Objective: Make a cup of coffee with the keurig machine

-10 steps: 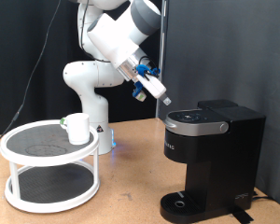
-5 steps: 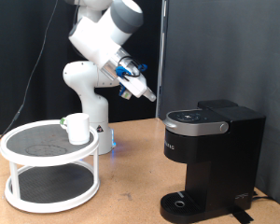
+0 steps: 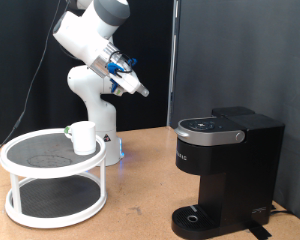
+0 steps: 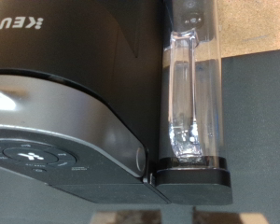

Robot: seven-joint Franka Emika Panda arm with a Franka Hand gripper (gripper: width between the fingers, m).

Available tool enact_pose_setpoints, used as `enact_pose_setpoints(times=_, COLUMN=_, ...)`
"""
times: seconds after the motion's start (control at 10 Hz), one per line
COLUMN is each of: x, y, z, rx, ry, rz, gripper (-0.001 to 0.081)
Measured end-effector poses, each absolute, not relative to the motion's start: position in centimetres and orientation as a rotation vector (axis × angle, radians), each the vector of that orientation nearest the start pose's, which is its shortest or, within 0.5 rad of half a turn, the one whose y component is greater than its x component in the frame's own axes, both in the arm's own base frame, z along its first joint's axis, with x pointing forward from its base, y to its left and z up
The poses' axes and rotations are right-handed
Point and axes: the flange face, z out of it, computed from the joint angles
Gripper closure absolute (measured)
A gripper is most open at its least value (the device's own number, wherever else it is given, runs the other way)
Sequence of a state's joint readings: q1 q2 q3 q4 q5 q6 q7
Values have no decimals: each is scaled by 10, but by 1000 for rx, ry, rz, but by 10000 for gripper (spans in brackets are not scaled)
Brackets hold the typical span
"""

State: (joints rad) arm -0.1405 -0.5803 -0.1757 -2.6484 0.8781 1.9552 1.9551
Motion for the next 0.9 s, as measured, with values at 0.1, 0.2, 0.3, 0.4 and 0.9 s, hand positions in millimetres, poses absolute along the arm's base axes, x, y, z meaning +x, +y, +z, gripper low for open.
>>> enact_pose_setpoints(times=0.1, x=356, y=-65, z=438, rx=-599, ry=2390, rz=990, gripper=806)
enact_pose_setpoints(times=0.2, x=351, y=-71, z=438, rx=-583, ry=2379, rz=1029, gripper=806)
enact_pose_setpoints(times=0.3, x=343, y=-83, z=440, rx=-557, ry=2361, rz=1063, gripper=806)
enact_pose_setpoints(times=0.4, x=335, y=-95, z=443, rx=-548, ry=2327, rz=1051, gripper=806)
enact_pose_setpoints(times=0.9, x=283, y=-147, z=450, rx=-618, ry=2334, rz=1025, gripper=806)
